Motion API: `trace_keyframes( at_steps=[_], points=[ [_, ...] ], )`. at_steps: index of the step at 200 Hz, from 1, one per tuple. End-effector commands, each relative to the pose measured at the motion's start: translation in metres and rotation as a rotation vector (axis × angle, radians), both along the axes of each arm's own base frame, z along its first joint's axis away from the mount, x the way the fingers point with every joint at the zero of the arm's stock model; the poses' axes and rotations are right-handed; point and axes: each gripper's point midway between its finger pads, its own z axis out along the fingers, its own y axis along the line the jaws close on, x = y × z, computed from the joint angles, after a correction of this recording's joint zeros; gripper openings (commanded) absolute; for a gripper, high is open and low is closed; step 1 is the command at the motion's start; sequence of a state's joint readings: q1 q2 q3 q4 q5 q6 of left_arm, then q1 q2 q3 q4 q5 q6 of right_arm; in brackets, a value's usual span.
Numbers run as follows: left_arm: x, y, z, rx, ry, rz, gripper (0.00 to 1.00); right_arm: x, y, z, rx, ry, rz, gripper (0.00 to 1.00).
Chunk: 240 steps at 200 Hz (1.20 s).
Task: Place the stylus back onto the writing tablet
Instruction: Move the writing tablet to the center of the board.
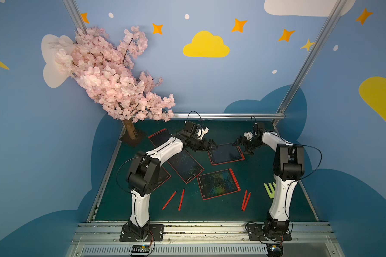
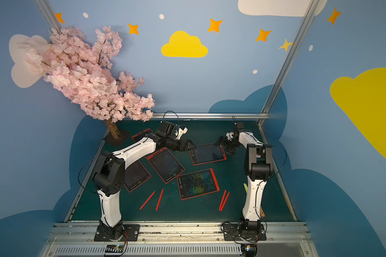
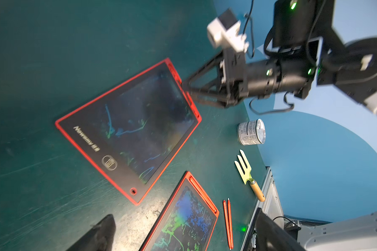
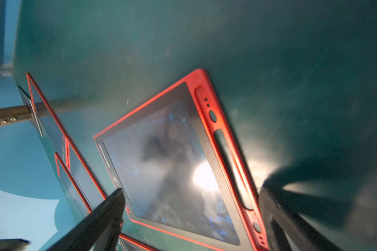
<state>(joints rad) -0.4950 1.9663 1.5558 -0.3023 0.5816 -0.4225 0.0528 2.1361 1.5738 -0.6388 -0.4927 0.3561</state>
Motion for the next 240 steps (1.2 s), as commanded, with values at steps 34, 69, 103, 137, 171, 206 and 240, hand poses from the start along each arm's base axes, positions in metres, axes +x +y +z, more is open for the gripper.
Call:
trace_keyframes(
  at_steps=[34,69,103,137,171,206,240],
  points=[
    [-0.011,0.004,0.045,-0.036,-0.085,-0.033,0.99,-0.048,0.003,0.011,-0.084,0.011,0.000,0.93],
    [-0.016,0.005,0.060,-0.025,-0.115,-0.075,0.99,-0.066,-0.005,0.028,-0.123,-0.059,-0.019,0.88],
    [-0.023,0.005,0.075,-0.036,-0.186,-0.136,0.99,-0.096,-0.015,0.035,-0.210,-0.015,-0.017,0.77],
    [-0.034,0.010,0.084,-0.020,-0.241,-0.187,0.99,-0.135,-0.005,0.037,-0.285,0.015,0.026,0.59],
    [-0.053,0.016,0.099,-0.038,-0.299,-0.221,0.99,-0.178,-0.003,0.034,-0.383,0.068,0.025,0.42],
    [-0.083,0.011,0.115,-0.089,-0.365,-0.308,0.99,-0.220,-0.004,0.028,-0.395,0.134,-0.005,0.35],
    [-0.108,-0.002,0.123,-0.141,-0.385,-0.397,0.99,-0.253,-0.014,0.016,-0.424,0.213,-0.052,0.26]
  ],
)
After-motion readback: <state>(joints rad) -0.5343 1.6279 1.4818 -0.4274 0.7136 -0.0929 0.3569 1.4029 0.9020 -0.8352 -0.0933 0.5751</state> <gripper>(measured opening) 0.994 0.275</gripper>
